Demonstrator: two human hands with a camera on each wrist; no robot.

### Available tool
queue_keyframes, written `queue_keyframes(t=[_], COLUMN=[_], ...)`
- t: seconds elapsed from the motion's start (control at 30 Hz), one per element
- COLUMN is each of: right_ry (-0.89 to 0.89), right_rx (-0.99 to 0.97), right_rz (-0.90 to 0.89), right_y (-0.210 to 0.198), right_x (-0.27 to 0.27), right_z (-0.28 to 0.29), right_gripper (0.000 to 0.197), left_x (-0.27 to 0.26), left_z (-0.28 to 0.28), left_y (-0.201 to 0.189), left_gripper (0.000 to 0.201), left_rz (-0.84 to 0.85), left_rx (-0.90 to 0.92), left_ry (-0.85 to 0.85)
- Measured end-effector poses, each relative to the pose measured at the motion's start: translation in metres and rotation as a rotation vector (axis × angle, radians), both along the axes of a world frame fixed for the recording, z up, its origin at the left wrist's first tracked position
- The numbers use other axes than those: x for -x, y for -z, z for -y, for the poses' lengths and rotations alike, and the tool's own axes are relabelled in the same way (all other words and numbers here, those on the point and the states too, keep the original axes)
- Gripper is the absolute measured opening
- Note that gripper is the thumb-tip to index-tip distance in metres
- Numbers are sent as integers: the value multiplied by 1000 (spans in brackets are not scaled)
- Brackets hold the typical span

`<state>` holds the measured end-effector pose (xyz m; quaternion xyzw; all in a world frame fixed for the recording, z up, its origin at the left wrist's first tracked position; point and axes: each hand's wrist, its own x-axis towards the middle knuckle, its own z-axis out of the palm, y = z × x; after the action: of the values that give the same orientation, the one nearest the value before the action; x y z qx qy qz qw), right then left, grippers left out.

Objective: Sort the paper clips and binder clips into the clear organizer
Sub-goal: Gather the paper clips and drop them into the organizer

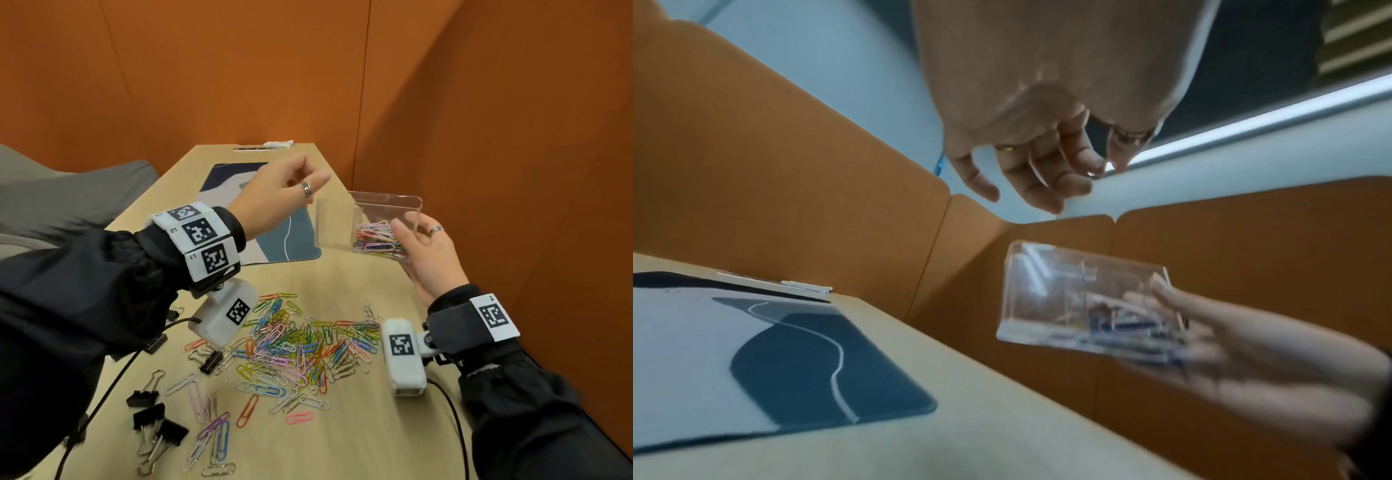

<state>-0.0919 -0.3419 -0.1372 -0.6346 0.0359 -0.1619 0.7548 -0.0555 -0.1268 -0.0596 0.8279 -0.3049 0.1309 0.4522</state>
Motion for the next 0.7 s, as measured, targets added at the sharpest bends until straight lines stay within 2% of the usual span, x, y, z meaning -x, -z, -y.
queue_keyframes(t=[0.07, 0.2, 0.27, 0.4, 0.5, 0.6, 0.7], right_ry=[77, 177, 189, 186, 176, 169, 167], right_rx=[-28, -80, -85, -80, -70, -60, -57], right_rz=[13, 21, 22, 16, 2, -4, 0], right_y=[-1, -4, -3, -1, -1, 1, 2], right_x=[-1, -2, -2, -3, -3, -3, -4], right_z=[8, 19, 22, 19, 17, 17, 16], right_gripper=[41, 42, 41, 41, 38, 37, 40], left_x=[6, 20, 27, 35, 38, 36, 35], left_z=[0, 10, 21, 47, 58, 51, 32], left_y=[10, 33, 45, 67, 79, 86, 77], left_gripper=[30, 14, 30, 57, 58, 57, 56], left_rz=[-19, -128, -179, -234, -214, -200, -244], left_rx=[-113, -733, -911, -1065, -1168, -1274, -1315], left_ry=[15, 228, 354, 516, 605, 559, 484])
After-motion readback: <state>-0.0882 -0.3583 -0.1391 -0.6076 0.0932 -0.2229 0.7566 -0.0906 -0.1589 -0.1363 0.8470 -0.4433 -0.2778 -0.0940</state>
